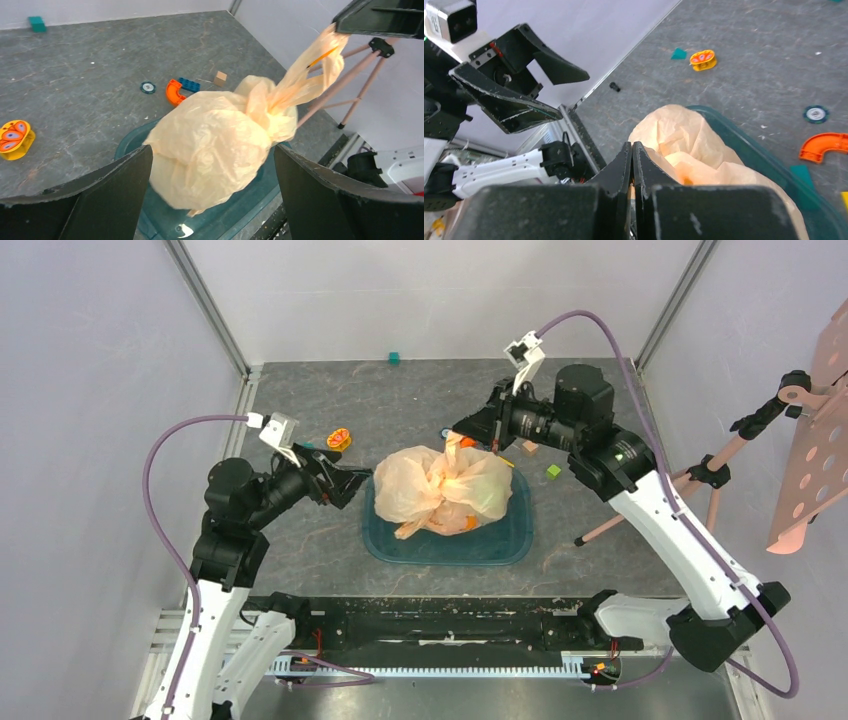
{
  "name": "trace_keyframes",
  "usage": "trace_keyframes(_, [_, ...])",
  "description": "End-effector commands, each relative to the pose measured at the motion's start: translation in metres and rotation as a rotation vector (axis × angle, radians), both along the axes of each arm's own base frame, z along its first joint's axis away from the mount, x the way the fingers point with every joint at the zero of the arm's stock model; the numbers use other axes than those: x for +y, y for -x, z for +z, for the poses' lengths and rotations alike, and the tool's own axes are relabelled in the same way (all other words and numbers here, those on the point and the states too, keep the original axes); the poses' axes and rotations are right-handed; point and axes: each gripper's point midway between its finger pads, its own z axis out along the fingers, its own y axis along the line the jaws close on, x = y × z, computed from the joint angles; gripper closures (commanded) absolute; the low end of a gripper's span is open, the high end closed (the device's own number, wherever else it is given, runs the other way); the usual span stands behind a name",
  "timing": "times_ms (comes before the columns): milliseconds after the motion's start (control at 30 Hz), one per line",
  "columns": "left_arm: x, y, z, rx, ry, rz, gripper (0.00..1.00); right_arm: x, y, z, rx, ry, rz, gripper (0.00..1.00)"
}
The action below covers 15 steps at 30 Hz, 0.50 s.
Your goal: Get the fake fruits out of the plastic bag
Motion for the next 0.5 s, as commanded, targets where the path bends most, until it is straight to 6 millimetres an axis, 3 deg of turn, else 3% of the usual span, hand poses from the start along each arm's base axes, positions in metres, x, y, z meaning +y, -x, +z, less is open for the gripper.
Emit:
trace_keyframes(0, [-0.012,0.01,0.013,-0.043,0.025,-0.09,0.04,0.021,0.021,0.024,-0.038,-0.052,0.098,1.0])
trace_keyframes(100, [-0.013,0.008,0.008,-0.03,0.023,-0.09,0.04,0.019,0.017,0.012,-0.03,-0.017,0.062,1.0])
trace_keyframes(233, [-0.012,0.004,0.004,-0.013,0.022,-0.078,0.04,0.013,-0.008,-0.024,0.003,0.091,-0.041,1.0])
trace_keyframes(367, [0.0,-0.008,-0.005,0.019,0.011,0.02,0.0,-0.004,-0.049,-0.055,-0.015,0.251,-0.213,1.0])
trace_keyframes(467, [0.015,-0.018,-0.016,0.056,-0.025,0.125,0.0,-0.027,-0.078,-0.061,-0.044,0.362,-0.378,1.0])
